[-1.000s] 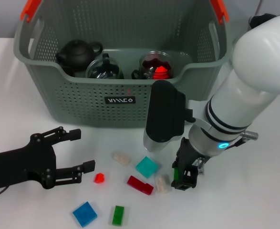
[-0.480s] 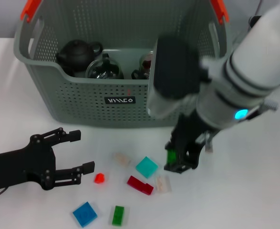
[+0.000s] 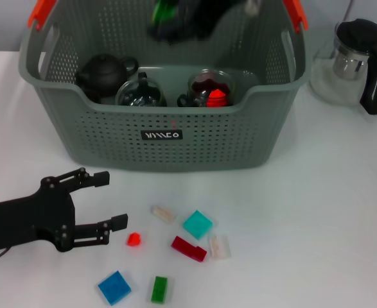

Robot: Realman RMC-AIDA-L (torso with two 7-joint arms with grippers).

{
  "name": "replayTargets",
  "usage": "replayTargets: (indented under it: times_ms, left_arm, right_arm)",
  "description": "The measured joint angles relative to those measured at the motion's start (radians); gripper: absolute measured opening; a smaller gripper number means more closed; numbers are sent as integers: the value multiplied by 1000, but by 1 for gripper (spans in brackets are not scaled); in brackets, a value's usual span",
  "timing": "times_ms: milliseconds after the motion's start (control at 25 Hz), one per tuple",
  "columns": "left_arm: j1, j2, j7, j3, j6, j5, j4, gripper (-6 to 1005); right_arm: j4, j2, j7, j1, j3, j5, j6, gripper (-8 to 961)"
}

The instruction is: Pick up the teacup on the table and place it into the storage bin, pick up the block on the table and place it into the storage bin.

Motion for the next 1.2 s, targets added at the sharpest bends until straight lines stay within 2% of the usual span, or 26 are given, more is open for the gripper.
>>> replayTargets:
  times_ms: [120, 360, 600, 800, 1200]
  left_arm:
    - [-1, 0, 0, 0, 1, -2, 1, 878]
    - [-1, 2, 0, 0, -2, -6, 2, 877]
    - [-7, 2, 0, 0, -7, -5, -1, 878]
    - [-7, 2, 0, 0, -8, -3, -1, 878]
    - [-6, 3, 0, 0, -10, 4, -1, 878]
  right_arm:
    - [114, -4, -19, 29, 25, -52, 119, 426]
    - [466, -11, -72, 114, 51, -134, 316, 426]
    - [712, -6, -116, 155, 43, -153, 458, 426]
    - [778, -2, -128, 155, 37, -149, 498, 426]
    - [789, -4, -116, 142, 27, -171, 505, 447]
